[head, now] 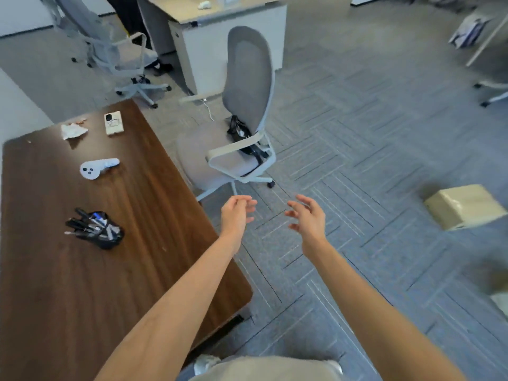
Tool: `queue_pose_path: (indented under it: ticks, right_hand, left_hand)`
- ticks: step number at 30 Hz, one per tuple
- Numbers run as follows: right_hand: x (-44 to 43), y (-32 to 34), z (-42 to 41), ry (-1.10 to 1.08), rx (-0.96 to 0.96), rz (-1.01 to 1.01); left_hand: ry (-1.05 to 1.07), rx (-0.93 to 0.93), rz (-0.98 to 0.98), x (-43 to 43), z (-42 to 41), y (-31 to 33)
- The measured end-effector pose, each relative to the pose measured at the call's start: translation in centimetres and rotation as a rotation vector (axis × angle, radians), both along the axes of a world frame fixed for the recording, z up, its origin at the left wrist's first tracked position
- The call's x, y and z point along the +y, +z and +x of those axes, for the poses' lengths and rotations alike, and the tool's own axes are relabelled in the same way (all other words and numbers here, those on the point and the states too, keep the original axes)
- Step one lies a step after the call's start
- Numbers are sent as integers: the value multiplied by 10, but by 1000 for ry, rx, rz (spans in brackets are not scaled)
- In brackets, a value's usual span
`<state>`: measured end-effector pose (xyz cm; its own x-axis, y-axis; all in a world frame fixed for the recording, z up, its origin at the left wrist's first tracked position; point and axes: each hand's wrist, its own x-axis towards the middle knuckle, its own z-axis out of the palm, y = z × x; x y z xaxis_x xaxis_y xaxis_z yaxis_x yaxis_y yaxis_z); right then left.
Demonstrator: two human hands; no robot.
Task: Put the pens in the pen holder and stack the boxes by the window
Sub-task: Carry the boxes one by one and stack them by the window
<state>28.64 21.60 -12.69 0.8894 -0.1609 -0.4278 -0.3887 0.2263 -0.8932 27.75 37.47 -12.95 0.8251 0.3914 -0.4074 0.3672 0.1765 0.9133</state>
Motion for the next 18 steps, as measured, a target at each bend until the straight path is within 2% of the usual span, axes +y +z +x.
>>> queue_pose_path:
  ticks: [10, 18]
  right_hand:
    - [-278, -3, -28, -398, 33, -2]
    - [-435, -6, -55, -735, 76, -10]
  left_hand:
    - [-342, 110, -93, -280, 35, -17]
    - [-697, 150, -69, -462, 63, -29]
